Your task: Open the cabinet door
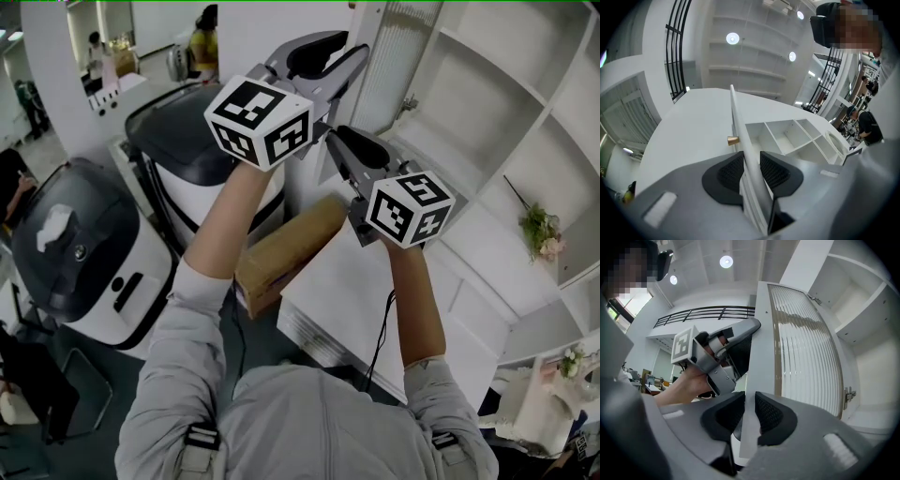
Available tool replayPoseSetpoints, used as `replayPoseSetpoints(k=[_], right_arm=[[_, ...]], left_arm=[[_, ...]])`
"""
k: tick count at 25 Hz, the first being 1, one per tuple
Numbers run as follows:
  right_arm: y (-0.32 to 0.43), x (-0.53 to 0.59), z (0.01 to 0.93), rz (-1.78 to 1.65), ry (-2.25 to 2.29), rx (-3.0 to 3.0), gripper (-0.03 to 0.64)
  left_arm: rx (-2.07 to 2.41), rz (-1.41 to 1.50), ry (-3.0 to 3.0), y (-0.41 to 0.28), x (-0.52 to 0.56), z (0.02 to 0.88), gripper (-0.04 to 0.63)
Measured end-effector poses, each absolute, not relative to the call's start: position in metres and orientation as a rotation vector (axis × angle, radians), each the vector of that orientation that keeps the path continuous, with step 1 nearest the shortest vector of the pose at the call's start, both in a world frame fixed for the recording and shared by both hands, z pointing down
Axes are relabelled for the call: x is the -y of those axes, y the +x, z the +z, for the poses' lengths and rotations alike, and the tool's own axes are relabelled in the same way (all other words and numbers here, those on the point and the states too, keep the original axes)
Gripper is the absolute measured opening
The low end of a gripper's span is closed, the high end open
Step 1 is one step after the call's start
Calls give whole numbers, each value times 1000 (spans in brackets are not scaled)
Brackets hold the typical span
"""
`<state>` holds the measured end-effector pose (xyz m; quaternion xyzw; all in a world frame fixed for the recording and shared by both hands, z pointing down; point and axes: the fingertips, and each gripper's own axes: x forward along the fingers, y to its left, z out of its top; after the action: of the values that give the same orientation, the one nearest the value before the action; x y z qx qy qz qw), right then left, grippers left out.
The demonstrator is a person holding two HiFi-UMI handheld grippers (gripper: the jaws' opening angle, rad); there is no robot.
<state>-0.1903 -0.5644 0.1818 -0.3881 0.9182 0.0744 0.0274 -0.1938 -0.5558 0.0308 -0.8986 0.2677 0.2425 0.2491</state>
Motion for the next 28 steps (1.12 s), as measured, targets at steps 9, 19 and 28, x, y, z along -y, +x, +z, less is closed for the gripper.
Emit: replayPoseSetpoints(k=[9, 19, 28], right_arm=[[-151, 538, 187, 230, -1218, -2821, 58], [1, 464, 195, 349, -1597, -2729, 5], [110, 387, 235, 260, -1797, -2655, 2]], left_arm=[[-955, 500, -2239, -190, 537, 49, 123], [-1294, 307, -2278, -181, 521, 137, 15], [-1164, 92, -2443, -86, 451, 220, 15]])
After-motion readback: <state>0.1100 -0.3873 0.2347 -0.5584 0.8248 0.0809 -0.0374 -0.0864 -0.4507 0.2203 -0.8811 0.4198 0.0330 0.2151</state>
